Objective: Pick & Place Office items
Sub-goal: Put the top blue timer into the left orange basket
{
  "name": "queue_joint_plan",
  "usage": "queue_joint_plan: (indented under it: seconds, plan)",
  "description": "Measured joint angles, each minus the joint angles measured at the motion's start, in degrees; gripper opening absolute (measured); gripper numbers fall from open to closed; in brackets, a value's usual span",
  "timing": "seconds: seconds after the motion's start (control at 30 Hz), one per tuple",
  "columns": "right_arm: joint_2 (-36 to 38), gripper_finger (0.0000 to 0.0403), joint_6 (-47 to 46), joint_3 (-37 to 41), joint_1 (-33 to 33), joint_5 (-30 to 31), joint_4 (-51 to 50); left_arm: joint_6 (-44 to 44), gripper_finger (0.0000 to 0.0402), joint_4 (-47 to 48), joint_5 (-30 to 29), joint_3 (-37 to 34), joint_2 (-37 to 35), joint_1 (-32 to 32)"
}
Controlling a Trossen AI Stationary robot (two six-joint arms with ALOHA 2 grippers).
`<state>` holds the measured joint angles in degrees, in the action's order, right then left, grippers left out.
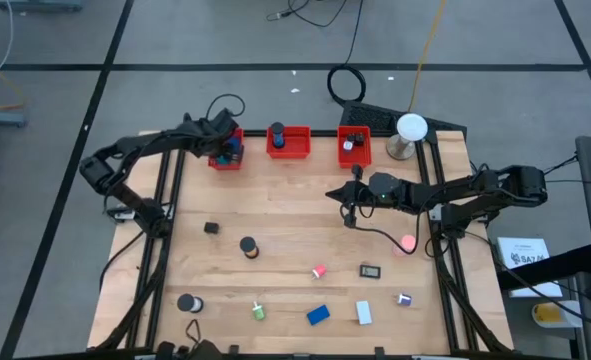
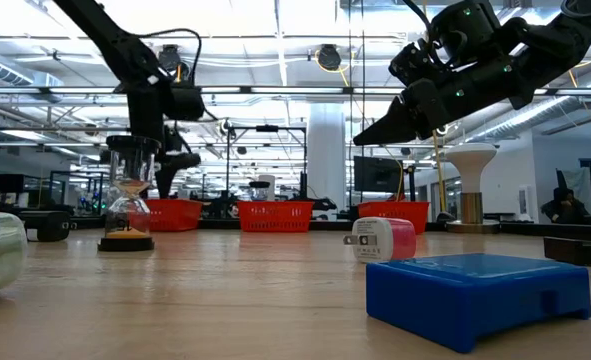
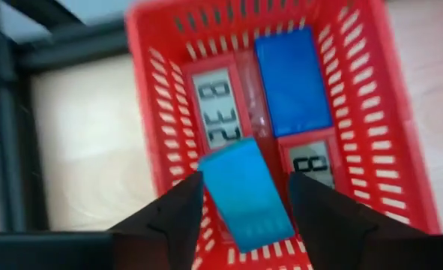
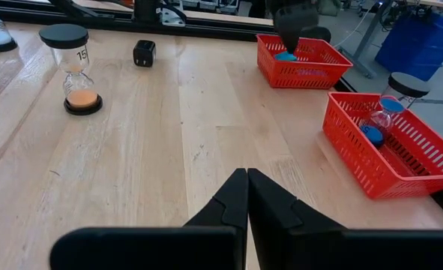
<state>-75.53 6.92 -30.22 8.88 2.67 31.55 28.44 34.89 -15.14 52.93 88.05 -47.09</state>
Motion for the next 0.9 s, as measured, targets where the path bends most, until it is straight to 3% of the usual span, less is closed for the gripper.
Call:
queue_joint_plan:
  seconds: [0.17,0.47,0.9]
  plan:
    - [0.0,0.0000,0.0,0.0,0.0,0.0,0.4,-5.9,0.0128,-1.9,0.2,0.1,-1.9,0.0]
    - [0.0,0.0000,0.0,0.0,0.0,0.0,0.4,-9.5,0.0015,-5.2,-2.2,0.0,2.7,-0.8]
    - [0.0,0.0000,0.1,0.0,0.0,0.0,0.4,-12.0,0.0003,-4.6,-0.5,0.0,2.7,-0.4]
